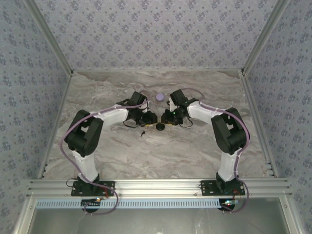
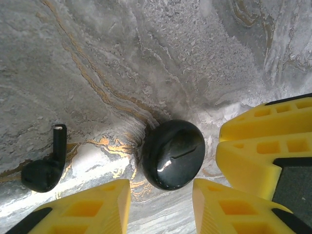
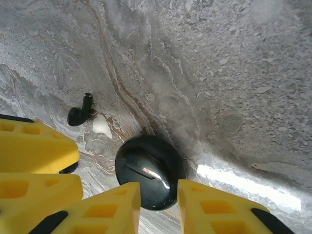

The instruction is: Insert wireless bluetooth earbuds into charging case

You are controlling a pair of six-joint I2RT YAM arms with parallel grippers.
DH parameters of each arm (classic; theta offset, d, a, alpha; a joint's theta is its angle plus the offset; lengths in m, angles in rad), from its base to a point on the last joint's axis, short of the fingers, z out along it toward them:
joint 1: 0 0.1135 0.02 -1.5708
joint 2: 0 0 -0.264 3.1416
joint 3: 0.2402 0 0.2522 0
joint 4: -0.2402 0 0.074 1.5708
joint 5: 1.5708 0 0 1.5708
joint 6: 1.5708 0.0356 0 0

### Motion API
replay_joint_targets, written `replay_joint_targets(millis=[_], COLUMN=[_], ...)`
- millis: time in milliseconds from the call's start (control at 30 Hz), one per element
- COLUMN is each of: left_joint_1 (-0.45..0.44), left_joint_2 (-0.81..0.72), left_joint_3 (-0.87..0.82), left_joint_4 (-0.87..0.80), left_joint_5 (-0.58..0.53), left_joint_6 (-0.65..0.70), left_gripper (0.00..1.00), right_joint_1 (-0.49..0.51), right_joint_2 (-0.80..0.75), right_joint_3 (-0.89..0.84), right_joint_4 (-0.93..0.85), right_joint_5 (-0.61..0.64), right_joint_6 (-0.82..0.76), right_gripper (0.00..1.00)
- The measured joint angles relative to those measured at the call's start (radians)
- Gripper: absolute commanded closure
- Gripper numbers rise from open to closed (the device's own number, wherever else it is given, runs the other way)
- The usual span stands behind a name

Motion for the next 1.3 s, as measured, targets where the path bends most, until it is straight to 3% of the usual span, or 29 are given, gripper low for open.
replay_joint_targets(millis=[967, 1300], left_joint_1=[-0.023, -0.023], left_joint_2=[0.092, 0.108], left_joint_3=[0.003, -0.016], left_joint_4=[0.071, 0.156], left_joint_5=[0.069, 0.110], left_joint_6=[-0.052, -0.120], left_gripper=[0.60, 0.65], right_joint_1=[-0.014, -0.032], right_joint_2=[0.035, 0.035], right_joint_3=[-0.027, -0.048], right_joint_4=[0.053, 0.087], right_joint_5=[-0.018, -0.059], right_joint_6=[0.021, 0.030], right_gripper=[0.80, 0.82])
